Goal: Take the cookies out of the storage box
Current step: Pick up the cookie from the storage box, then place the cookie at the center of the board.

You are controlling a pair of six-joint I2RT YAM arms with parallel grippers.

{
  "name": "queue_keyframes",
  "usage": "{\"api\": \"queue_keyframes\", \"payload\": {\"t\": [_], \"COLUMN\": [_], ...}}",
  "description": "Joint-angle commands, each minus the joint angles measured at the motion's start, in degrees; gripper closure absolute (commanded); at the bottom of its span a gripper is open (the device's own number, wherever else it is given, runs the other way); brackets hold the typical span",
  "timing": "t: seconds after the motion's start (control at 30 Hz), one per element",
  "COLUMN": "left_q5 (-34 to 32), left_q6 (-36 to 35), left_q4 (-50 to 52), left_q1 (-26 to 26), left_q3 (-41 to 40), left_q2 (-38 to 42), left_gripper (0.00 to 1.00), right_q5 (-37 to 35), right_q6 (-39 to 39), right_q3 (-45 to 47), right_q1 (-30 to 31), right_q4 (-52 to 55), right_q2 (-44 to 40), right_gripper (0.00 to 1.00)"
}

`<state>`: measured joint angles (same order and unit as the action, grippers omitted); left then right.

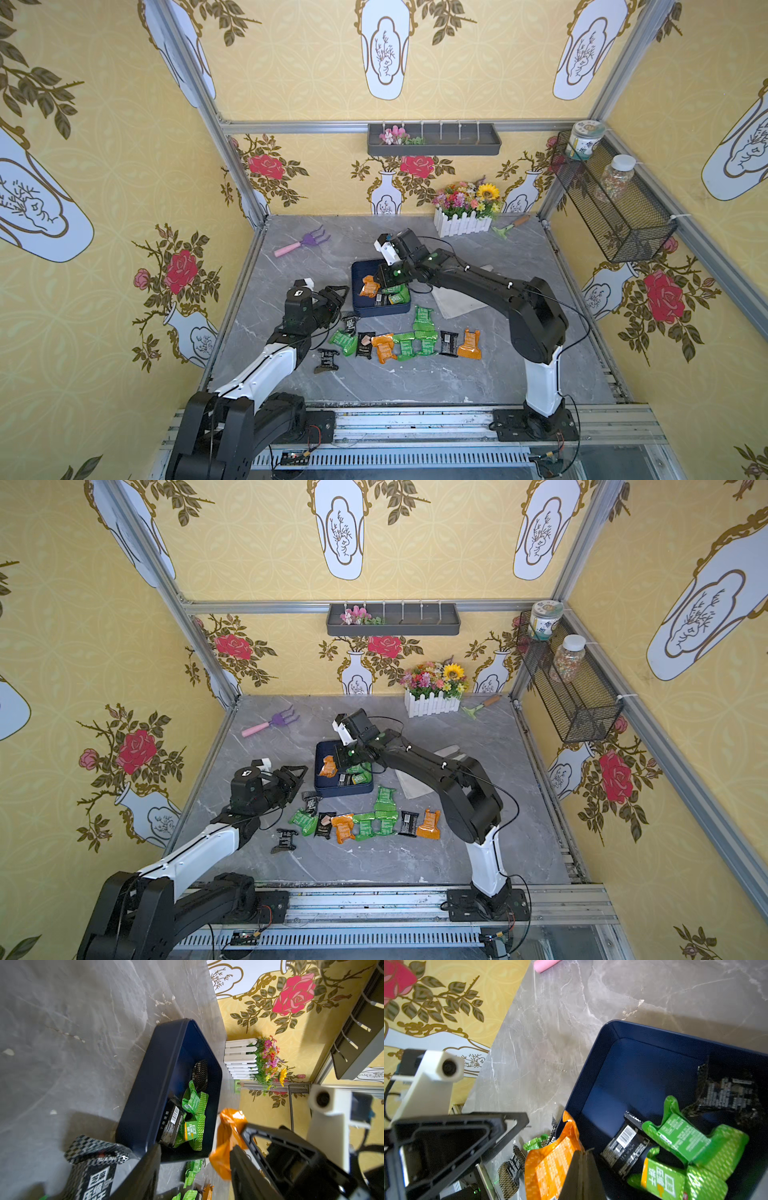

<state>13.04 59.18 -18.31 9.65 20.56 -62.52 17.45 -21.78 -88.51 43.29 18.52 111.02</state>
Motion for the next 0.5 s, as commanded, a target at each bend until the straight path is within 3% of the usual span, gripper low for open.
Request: {"api": "queue_keyframes", "payload": {"t": [0.0,0.23,0.47], "left_q5": [-2.09,-2.35,-4.05], "left_q6": [0.96,1.54,1.49], "left_q4": [2.43,3.25,6.52], "left_q1": [-0.01,0.01,0.02], "left_q3": [-0.59,-1.91,-2.28], "left_q2": [0.68,2.0,4.87], "left_gripper": [0.42,0.42,0.42], "right_q5": [-4.31,-4.83,-3.48], "right_q6": [3.07,4.59,5.93], "right_q3": [6.72,23.95,27.82], "right_q1": [3.15,14.99,20.6], "right_q4": [-3.54,-15.07,-20.79], "right_q2": [-5.6,-15.63,-9.66], "right_gripper": [1.0,1.0,1.0]}}
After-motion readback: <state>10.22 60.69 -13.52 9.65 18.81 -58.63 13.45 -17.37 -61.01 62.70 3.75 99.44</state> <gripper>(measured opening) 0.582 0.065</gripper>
